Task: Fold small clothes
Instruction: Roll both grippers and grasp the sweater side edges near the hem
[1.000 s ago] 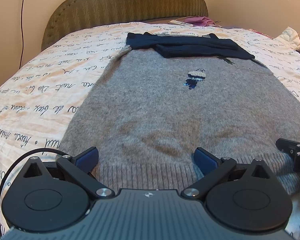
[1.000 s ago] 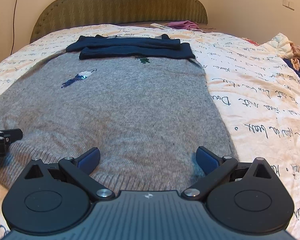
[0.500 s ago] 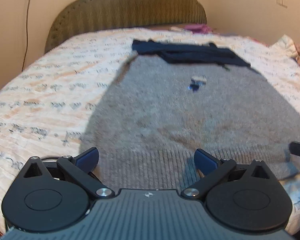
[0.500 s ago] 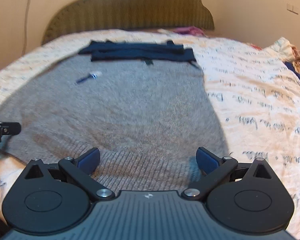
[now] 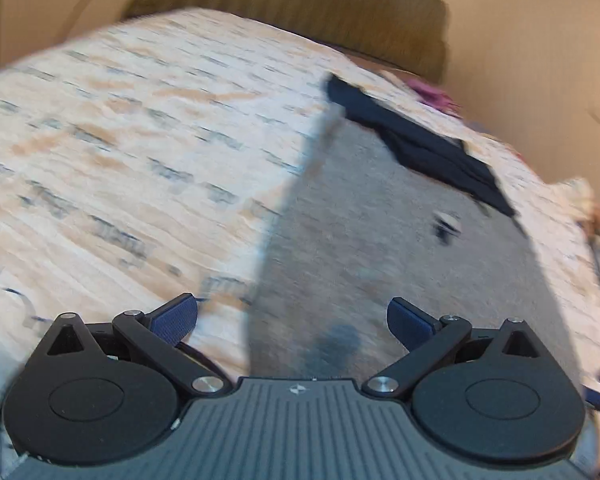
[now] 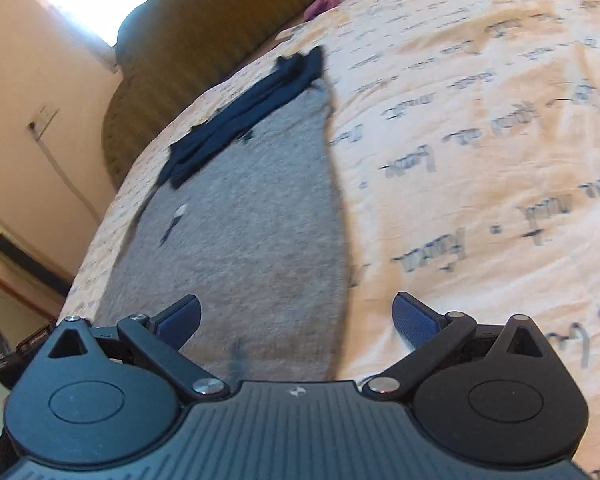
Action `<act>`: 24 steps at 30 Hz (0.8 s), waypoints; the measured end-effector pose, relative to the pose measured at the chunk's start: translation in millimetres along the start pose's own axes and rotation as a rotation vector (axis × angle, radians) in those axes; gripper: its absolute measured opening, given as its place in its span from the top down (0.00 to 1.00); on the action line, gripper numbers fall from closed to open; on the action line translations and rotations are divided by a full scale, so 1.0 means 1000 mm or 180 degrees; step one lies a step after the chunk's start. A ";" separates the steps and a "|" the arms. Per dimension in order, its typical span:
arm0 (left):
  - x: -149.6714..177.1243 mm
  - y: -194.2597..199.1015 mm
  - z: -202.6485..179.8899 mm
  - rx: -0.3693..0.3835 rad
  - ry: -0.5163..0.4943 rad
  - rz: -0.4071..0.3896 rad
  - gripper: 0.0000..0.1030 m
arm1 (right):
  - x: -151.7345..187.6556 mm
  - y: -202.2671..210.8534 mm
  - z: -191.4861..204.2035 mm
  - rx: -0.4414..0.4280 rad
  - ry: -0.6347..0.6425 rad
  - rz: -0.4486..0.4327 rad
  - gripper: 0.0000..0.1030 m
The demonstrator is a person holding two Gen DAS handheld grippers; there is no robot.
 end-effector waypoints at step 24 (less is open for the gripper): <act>-0.021 -0.009 0.004 0.1130 0.0483 0.0537 0.19 | 0.007 -0.021 -0.009 -0.0619 -0.0418 0.0377 0.66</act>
Point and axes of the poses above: each gripper's, at about its wrist camera, not at the fingertips, and y roughly against the way its jaws point, z to its left, x to its underside, the point moved 6 cm from there along -y, roughly the way its jaws point, and after that the axes turned 4 degrees about y, right-handed, at the moved point
